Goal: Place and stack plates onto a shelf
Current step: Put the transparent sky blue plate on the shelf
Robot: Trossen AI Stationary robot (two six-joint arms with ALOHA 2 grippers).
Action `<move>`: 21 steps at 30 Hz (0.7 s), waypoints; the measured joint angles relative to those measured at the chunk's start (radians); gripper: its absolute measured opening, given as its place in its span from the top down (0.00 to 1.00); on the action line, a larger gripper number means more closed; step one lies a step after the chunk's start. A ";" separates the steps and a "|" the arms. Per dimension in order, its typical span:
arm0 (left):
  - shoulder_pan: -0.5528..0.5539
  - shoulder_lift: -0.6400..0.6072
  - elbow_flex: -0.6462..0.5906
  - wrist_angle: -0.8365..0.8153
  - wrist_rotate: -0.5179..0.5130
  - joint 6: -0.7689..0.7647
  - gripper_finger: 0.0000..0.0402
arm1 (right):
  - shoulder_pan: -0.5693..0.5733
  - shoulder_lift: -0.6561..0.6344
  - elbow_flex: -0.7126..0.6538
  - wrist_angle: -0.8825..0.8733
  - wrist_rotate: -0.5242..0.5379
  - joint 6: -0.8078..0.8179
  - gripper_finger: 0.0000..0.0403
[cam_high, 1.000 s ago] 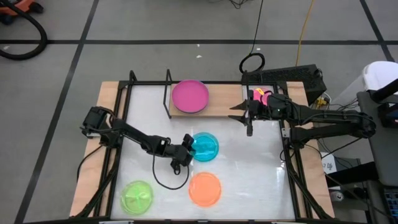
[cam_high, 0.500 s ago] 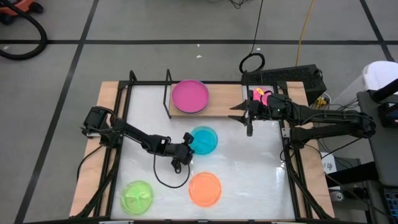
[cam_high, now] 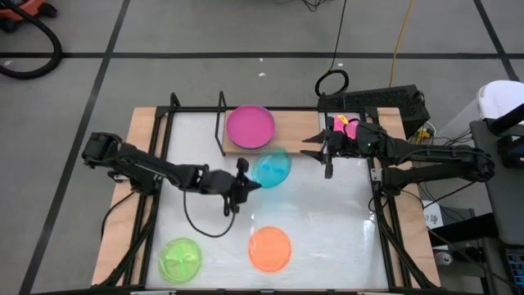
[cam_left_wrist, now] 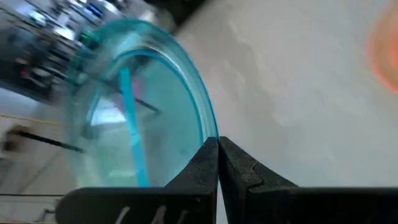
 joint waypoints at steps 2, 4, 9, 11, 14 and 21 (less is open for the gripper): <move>0.030 -0.027 0.002 0.020 0.000 0.027 0.99 | 0.000 0.000 0.000 0.004 0.000 -0.010 0.65; 0.068 -0.036 0.025 0.015 0.000 0.039 0.99 | 0.000 0.000 0.000 0.018 0.000 -0.012 0.65; 0.160 -0.018 0.132 -0.111 0.018 0.109 0.99 | 0.000 0.000 0.000 0.030 0.000 -0.017 0.65; 0.195 -0.005 0.171 -0.153 0.022 0.133 0.99 | 0.000 0.000 0.000 0.031 0.000 -0.021 0.65; 0.254 0.014 0.223 -0.158 0.089 0.165 0.99 | 0.000 0.000 0.000 0.032 0.000 -0.026 0.65; 0.358 0.123 0.325 -0.163 0.233 0.215 0.99 | 0.000 0.000 0.000 0.059 0.000 -0.048 0.65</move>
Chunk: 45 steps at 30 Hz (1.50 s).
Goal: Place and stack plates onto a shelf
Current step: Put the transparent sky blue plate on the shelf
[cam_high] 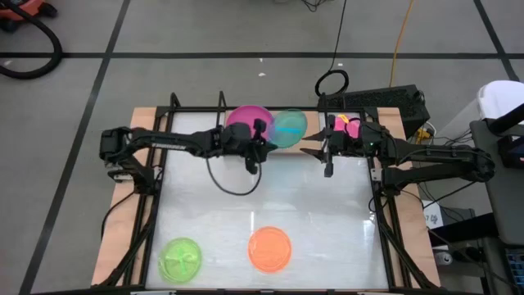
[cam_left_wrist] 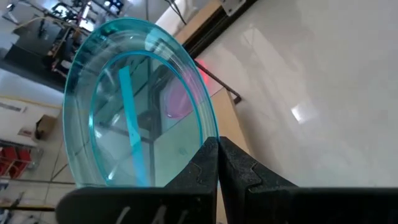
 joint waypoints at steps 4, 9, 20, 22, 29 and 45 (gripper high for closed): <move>0.034 0.098 0.069 -0.003 0.041 0.032 0.99 | 0.000 0.000 0.000 0.024 0.000 -0.010 0.65; 0.062 0.215 0.152 -0.006 0.063 0.041 0.99 | 0.000 0.000 0.000 0.038 0.000 -0.017 0.65; 0.085 0.362 0.237 -0.007 0.064 0.060 0.99 | 0.000 0.000 0.000 0.038 0.000 -0.017 0.65; 0.092 0.371 0.240 -0.008 0.059 0.053 0.99 | 0.000 0.000 0.000 0.038 0.000 -0.017 0.65; 0.110 0.369 0.241 -0.015 0.058 0.020 0.91 | 0.000 0.000 0.000 0.037 0.000 -0.017 0.65; 0.111 0.369 0.241 -0.031 0.057 -0.029 0.86 | 0.000 0.000 0.001 0.037 0.000 -0.010 0.65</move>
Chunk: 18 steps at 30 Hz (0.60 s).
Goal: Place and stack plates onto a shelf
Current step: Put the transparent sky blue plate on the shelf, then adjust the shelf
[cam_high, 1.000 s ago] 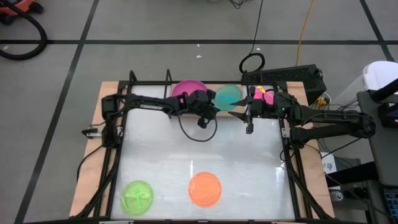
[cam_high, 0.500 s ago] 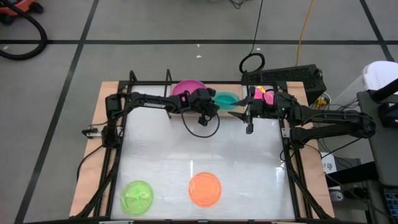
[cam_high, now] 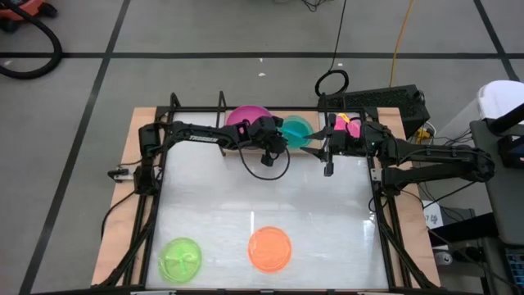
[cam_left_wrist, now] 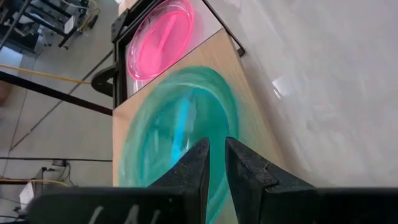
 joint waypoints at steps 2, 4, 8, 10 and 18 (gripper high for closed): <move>0.000 0.000 0.000 -0.002 0.000 -0.001 0.86 | 0.000 0.000 0.000 0.000 0.000 0.001 0.65; 0.000 0.000 0.000 -0.008 0.000 -0.006 0.86 | 0.000 0.000 0.000 0.000 0.000 0.007 0.65; 0.000 0.000 0.000 -0.021 -0.002 -0.024 0.85 | 0.000 0.000 0.000 0.000 0.000 0.018 0.65; -0.003 0.000 0.000 -0.020 -0.016 -0.027 0.83 | 0.000 0.000 0.000 0.000 0.000 0.023 0.65; -0.034 -0.011 0.000 -0.022 -0.092 -0.027 0.68 | 0.000 0.000 0.000 0.000 0.000 0.027 0.65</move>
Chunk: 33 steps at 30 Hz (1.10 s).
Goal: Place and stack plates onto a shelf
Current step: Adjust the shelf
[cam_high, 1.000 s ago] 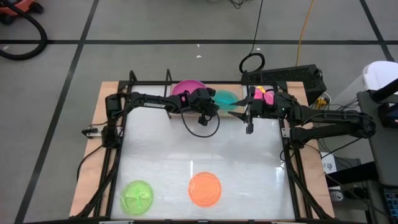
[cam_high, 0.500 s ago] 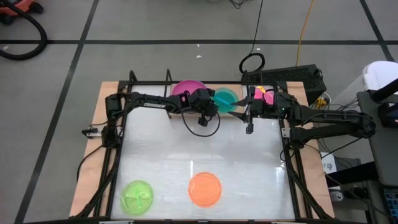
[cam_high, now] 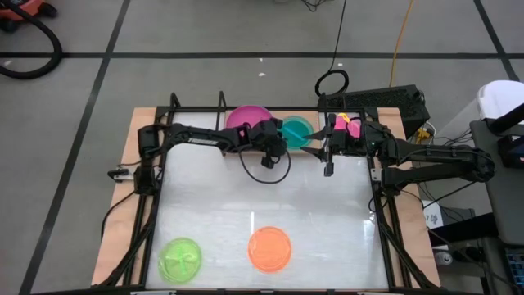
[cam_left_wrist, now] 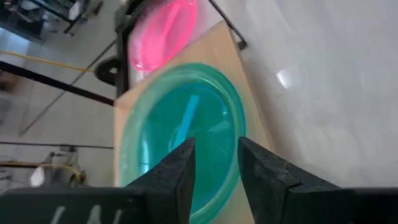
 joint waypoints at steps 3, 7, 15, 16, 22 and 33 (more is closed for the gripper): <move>-0.014 -0.038 0.000 -0.010 -0.015 0.002 0.66 | 0.000 0.000 0.000 0.000 0.000 0.000 0.65; -0.032 -0.122 0.000 -0.031 -0.018 -0.024 0.66 | 0.000 0.000 0.000 0.001 0.000 0.000 0.65; -0.049 -0.377 0.000 -0.234 -0.008 -0.267 0.66 | 0.000 -0.013 0.001 0.009 0.000 0.001 0.65; -0.049 -0.407 -0.002 -0.264 0.000 -0.295 0.66 | 0.000 -0.017 0.001 0.007 0.002 0.001 0.65; -0.049 -0.602 -0.178 -0.198 0.025 -0.382 0.66 | -0.002 -0.021 0.024 -0.018 0.007 0.022 0.65; -0.057 -0.911 -0.673 0.300 0.025 -0.590 0.66 | -0.003 -0.021 0.136 -0.362 0.134 0.026 0.65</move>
